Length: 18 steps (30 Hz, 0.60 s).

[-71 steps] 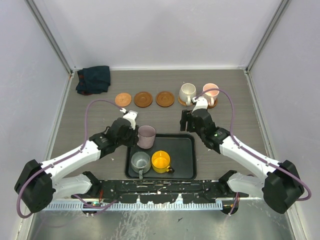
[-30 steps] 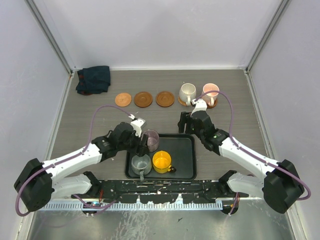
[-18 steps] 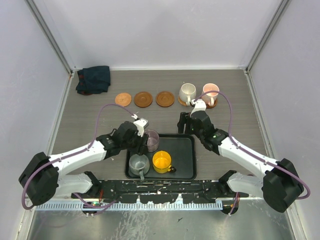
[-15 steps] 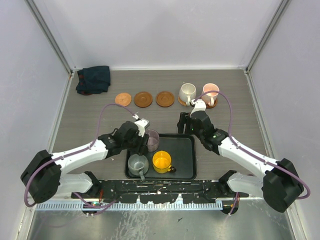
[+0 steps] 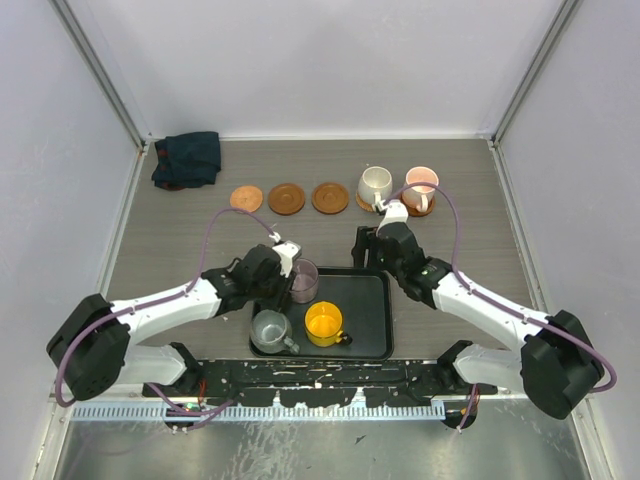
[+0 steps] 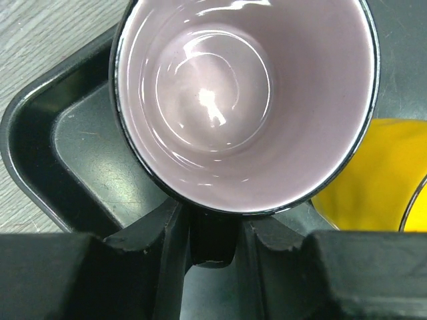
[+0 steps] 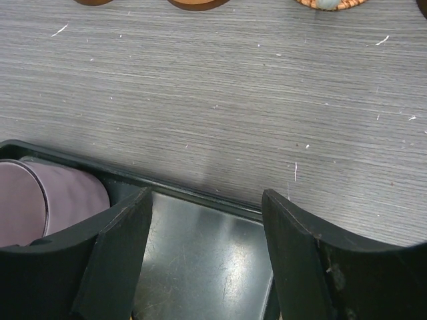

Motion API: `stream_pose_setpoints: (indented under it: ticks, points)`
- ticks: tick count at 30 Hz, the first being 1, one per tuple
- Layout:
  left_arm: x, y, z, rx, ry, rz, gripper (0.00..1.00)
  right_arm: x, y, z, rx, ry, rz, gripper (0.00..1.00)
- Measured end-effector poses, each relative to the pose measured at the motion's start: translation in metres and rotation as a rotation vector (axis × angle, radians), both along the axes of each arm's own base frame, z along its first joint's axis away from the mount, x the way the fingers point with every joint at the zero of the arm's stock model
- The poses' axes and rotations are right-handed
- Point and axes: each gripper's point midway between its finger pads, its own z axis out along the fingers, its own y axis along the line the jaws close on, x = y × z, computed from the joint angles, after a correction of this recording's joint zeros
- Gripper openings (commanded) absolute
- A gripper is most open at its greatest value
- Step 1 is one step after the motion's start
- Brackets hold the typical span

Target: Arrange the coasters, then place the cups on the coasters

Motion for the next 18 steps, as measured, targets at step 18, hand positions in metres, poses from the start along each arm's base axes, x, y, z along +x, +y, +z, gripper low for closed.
stream_pose_setpoints:
  ticks: [18]
  points:
    - [0.028, -0.001, 0.040, -0.058, -0.152, 0.104, 0.25, -0.007, 0.002, -0.010, -0.017, 0.012, 0.014, 0.72]
